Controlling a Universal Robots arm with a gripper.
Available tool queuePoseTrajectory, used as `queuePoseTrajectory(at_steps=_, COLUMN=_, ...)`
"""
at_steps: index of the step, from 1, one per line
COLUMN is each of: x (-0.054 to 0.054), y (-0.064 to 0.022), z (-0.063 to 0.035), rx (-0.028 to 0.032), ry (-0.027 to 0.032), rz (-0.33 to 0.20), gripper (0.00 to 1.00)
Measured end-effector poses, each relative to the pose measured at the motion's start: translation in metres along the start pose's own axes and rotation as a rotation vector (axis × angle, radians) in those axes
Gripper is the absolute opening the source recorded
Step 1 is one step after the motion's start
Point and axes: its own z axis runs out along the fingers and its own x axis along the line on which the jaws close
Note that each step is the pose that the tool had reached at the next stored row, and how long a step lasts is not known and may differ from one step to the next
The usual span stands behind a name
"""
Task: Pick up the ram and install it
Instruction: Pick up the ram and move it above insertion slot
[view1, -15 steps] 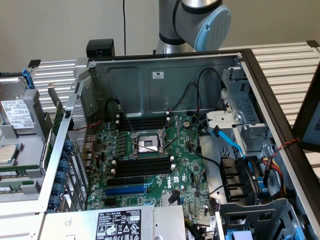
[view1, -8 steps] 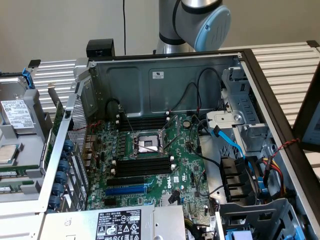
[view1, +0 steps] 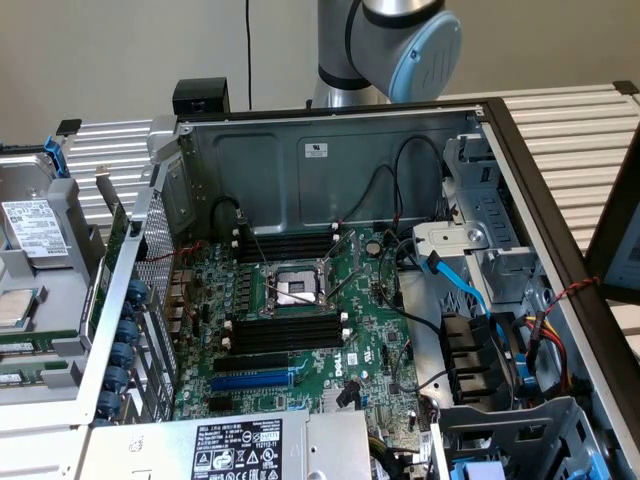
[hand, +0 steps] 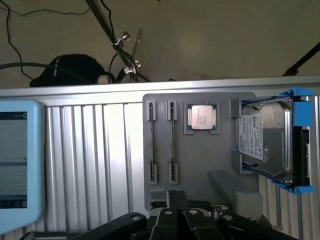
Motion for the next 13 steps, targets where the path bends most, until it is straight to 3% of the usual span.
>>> queuePoseTrajectory(at_steps=1, x=0.000, y=0.0007, z=0.0000, rx=-0.0001, ry=0.0001, rz=0.000, gripper=0.12)
queuePoseTrajectory(at_steps=4, x=0.000, y=0.0029, z=0.0037, rx=-0.0001, ry=0.0000, rz=-0.001, gripper=0.30)
queuePoseTrajectory(at_steps=6, x=0.000, y=0.0053, z=0.0072, rx=-0.0003, ry=0.0002, rz=-0.003, gripper=0.30)
queuePoseTrajectory(at_steps=7, x=0.000, y=0.0067, z=0.0091, rx=-0.0002, ry=0.0002, rz=-0.004, gripper=0.36)
queuePoseTrajectory(at_steps=13, x=-0.001, y=0.0143, z=0.0200, rx=-0.0003, ry=0.0002, rz=-0.007, gripper=0.36)
